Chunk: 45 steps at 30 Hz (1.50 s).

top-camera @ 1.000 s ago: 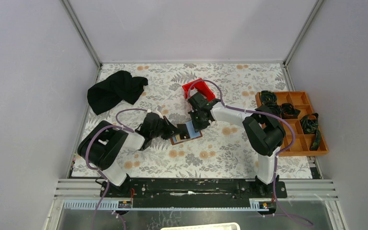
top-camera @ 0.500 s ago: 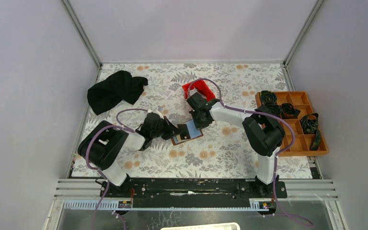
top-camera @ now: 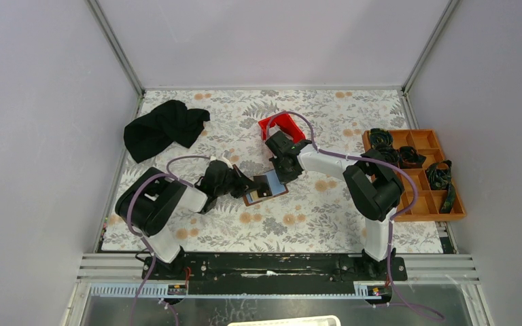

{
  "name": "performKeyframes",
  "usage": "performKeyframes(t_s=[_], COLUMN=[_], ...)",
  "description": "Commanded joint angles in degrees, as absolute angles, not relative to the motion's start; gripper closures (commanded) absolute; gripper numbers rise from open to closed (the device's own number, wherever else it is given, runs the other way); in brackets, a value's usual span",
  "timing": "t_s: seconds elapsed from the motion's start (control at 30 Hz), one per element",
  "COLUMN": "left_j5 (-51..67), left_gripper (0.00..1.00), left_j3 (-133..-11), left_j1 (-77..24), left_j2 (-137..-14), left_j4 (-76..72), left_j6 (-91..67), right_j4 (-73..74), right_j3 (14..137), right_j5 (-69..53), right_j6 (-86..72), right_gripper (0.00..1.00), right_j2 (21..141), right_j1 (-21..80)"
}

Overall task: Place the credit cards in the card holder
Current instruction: Insert the credit card into the card holder.

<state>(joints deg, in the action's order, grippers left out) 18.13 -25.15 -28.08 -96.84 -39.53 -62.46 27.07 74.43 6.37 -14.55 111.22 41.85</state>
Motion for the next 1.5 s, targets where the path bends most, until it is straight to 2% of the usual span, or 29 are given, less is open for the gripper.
performKeyframes(t_s=[0.0,0.47,0.93,1.47], left_j5=[16.4,13.2,6.2,0.8], left_gripper=[1.0,1.0,1.0,1.0], left_j3=[-23.4,-21.9,-19.5,-17.1], left_j1=[-29.1,-31.9,-32.3,-35.8], left_j2=[-99.8,-101.6,-96.9,-97.2], left_j4=[-38.3,-40.6,-36.1,-38.8], left_j6=[-63.3,-66.7,-68.5,-76.5], right_j4=[29.1,28.8,28.2,28.6], right_j3=[73.5,72.5,71.5,71.7], right_j5=[5.3,4.4,3.9,3.2], right_j6=[-13.9,-13.6,-13.5,-13.7], right_gripper=[1.0,1.0,1.0,1.0], right_j2=[113.1,113.3,113.4,114.1], right_j1=[41.7,41.8,41.9,42.8])
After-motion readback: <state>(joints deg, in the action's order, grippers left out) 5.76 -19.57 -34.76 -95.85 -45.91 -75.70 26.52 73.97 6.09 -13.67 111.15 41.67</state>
